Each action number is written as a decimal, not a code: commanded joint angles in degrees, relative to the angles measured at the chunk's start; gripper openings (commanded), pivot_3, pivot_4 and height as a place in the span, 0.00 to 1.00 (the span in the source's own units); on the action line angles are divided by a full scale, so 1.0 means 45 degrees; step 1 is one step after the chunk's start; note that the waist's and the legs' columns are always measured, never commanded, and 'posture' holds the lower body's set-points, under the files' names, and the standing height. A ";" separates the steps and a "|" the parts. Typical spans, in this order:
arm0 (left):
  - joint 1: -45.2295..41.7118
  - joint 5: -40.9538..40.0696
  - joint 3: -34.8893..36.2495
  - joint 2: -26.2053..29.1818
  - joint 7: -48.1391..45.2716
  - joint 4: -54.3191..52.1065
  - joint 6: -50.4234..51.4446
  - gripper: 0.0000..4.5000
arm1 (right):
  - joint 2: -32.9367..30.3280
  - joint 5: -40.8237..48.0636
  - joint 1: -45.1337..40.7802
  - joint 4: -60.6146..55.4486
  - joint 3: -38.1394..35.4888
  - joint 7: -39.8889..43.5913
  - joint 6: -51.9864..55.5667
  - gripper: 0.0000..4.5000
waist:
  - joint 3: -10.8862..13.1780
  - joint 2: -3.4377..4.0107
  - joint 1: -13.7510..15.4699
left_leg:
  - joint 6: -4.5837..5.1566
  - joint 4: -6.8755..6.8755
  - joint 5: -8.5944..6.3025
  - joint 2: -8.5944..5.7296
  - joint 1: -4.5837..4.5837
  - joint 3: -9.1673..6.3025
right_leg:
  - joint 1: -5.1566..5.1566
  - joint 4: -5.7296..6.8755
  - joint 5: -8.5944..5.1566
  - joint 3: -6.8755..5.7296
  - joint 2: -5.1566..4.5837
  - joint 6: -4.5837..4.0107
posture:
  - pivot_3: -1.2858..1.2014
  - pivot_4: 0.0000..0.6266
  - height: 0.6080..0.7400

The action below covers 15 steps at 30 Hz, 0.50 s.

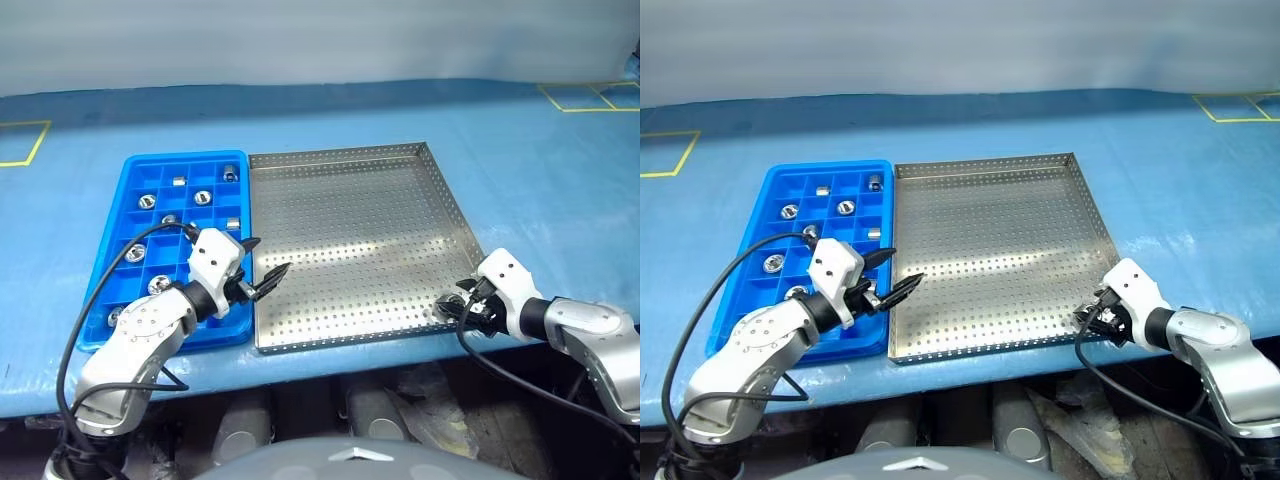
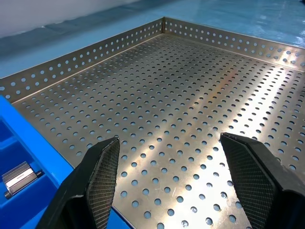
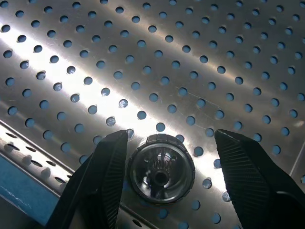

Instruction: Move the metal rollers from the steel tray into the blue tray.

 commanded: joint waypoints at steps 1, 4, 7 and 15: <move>-0.0010 -0.0005 0.0255 0.0049 0.0033 -0.0327 -0.0229 0.82 | -0.0012 -0.0203 0.0255 0.0480 0.0507 0.0026 0.0061 0.69 | -0.0006 -0.0007 0.0060 | 0.0002 0.0000 -0.0001 0.0000 0.0000 0.0000 | 0.0000 0.0000 0.0000 0.0000 0.0000 -0.0001 | 0.44 0.24 1.00; 0.0024 0.0007 0.0289 0.0058 0.0039 -0.0361 -0.0232 0.82 | -0.0142 -0.0258 0.0239 0.0645 0.0513 0.0047 0.0001 0.69 | -0.0009 -0.0011 0.0138 | 0.0011 0.0000 -0.0008 0.0001 -0.0001 0.0001 | 0.0003 -0.0004 0.0000 -0.0001 -0.0004 -0.0005 | 0.44 0.24 1.00; 0.0033 0.0030 0.0305 0.0051 0.0046 -0.0363 -0.0244 0.82 | -0.0428 -0.0463 0.0146 0.0837 0.0547 0.0018 -0.0048 0.60 | -0.0010 -0.0011 0.0232 | 0.0019 0.0000 -0.0013 0.0000 -0.0003 0.0006 | 0.0004 -0.0012 0.0003 0.0000 -0.0008 -0.0009 | 0.44 0.24 1.00; 0.0058 0.0083 0.0313 0.0011 0.0060 -0.0390 -0.0291 0.82 | -0.1556 -0.0938 -0.0112 0.0952 0.0701 0.0501 -0.0555 0.38 | -0.0011 -0.0004 0.0288 | 0.0043 0.0004 -0.0027 -0.0012 -0.0012 0.0019 | 0.0003 -0.0028 0.0019 0.0003 -0.0024 -0.0029 | 0.44 0.24 1.00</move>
